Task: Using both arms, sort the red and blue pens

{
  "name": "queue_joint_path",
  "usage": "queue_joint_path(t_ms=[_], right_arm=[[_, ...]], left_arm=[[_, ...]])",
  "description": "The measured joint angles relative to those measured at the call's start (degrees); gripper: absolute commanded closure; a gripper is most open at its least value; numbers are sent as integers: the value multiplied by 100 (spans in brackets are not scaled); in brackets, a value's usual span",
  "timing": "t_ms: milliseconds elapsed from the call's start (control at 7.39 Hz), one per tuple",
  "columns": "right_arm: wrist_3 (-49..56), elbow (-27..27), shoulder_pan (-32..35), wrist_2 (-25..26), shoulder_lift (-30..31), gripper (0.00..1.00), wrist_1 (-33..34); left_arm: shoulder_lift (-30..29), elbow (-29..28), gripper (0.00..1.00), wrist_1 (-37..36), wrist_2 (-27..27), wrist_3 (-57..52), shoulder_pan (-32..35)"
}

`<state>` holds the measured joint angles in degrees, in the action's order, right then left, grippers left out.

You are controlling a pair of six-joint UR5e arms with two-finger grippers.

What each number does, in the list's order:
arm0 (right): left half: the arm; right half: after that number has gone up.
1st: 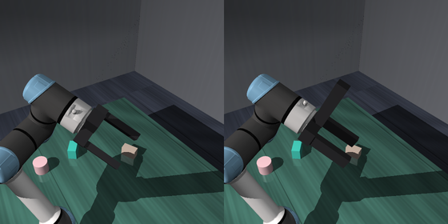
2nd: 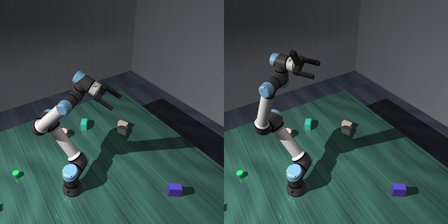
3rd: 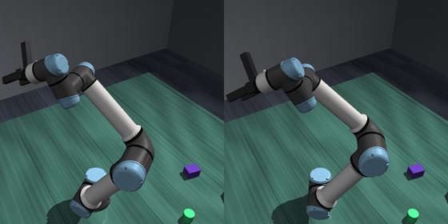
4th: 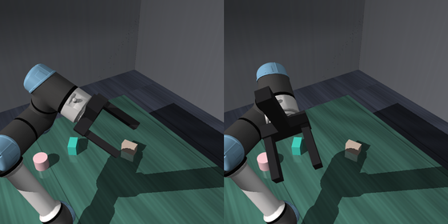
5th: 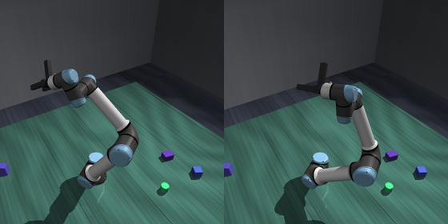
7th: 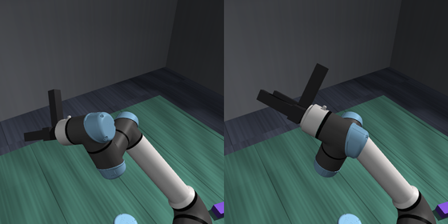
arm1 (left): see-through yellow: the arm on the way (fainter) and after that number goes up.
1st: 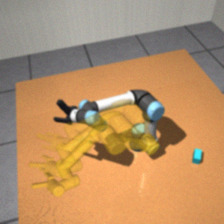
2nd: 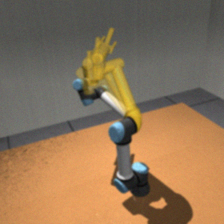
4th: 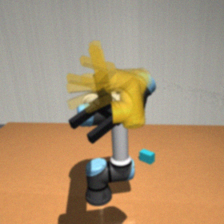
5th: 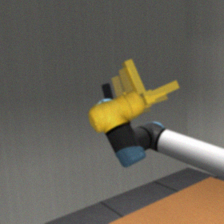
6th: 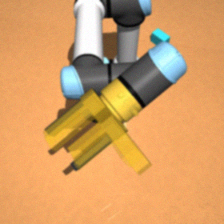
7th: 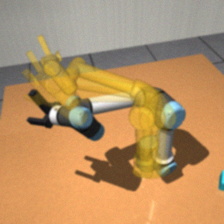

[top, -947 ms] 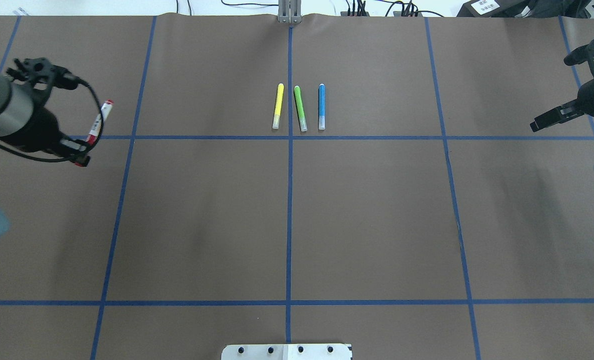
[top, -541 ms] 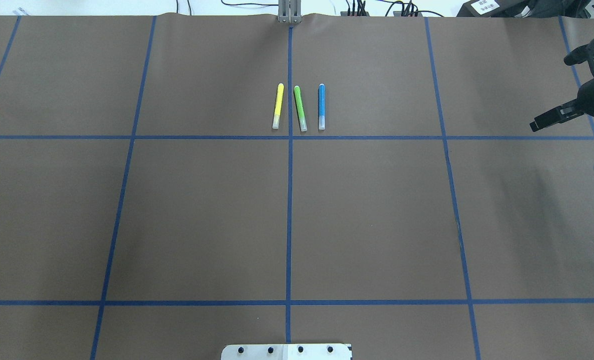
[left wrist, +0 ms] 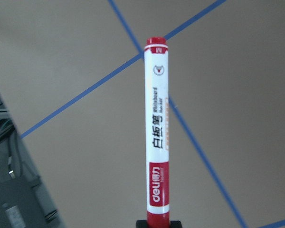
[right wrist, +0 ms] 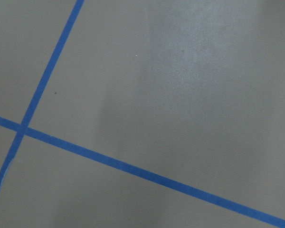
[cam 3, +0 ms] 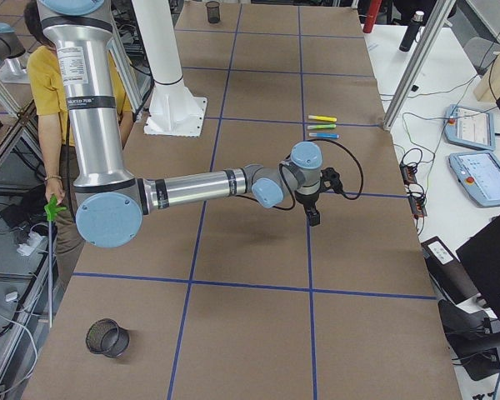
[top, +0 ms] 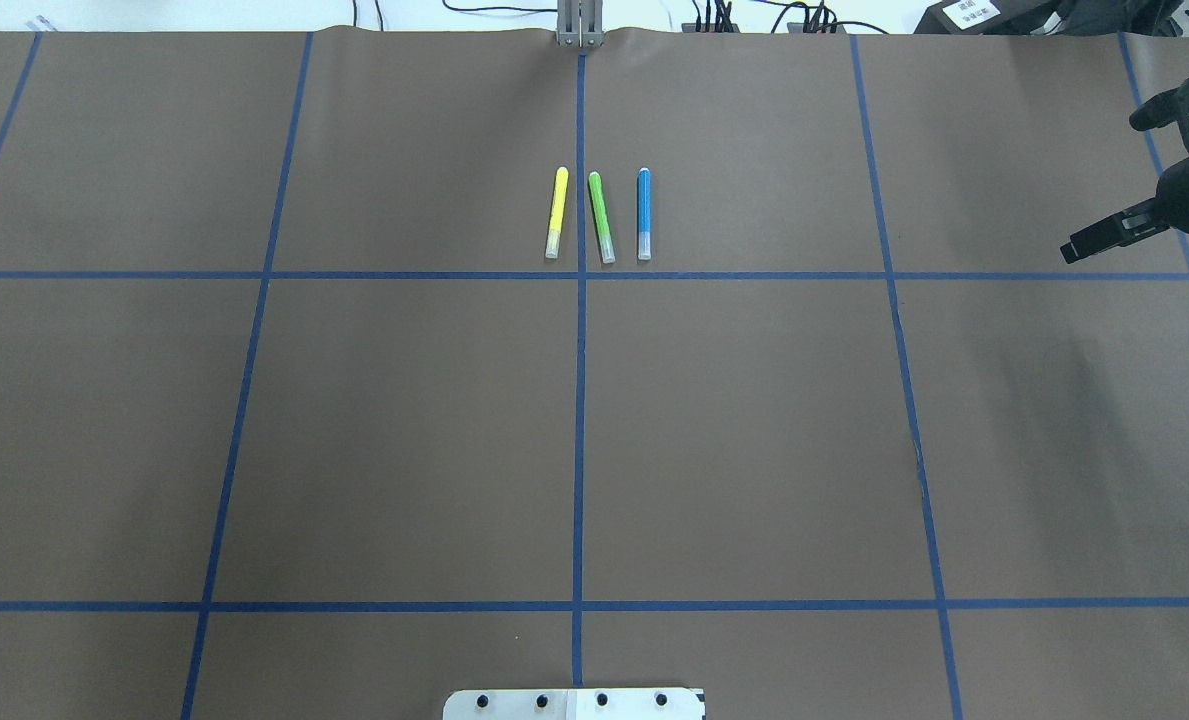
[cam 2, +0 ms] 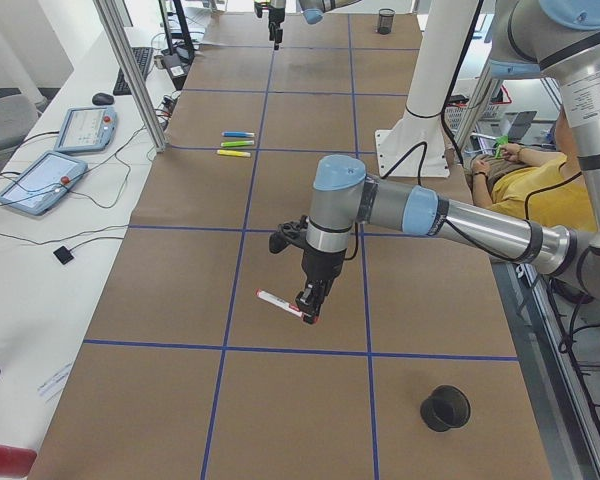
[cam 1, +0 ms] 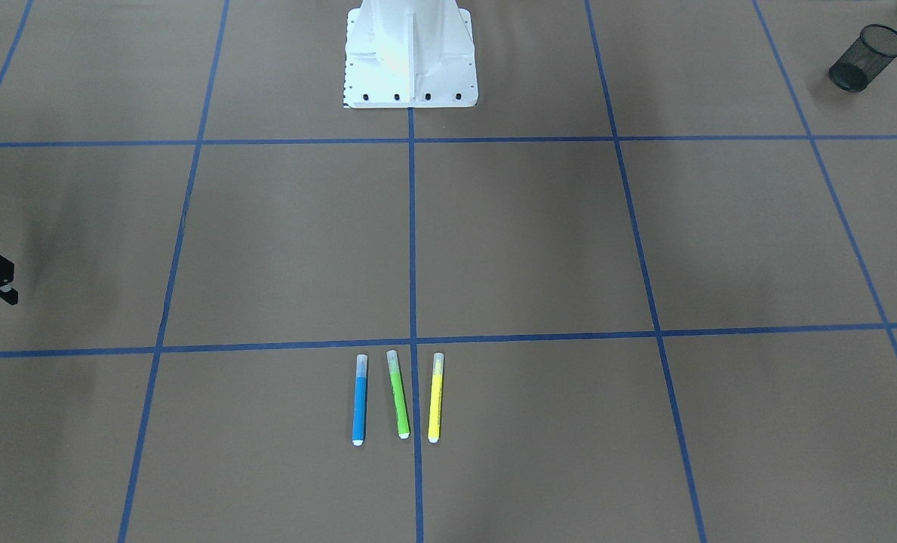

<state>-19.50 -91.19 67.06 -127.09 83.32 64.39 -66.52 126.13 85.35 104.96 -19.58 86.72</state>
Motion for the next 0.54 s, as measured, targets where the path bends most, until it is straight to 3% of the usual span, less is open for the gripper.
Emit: queue_joint_path(t_ms=[271, 541], right_arm=[[-1, -8, 0, 0, 3, 0, -5], [4, -3, 0, 2, 14, 0, -5]], left_arm=[[504, -9, 100, -29, -965, -342, 461], [731, -174, 100, -195, -1088, -955, 1940]])
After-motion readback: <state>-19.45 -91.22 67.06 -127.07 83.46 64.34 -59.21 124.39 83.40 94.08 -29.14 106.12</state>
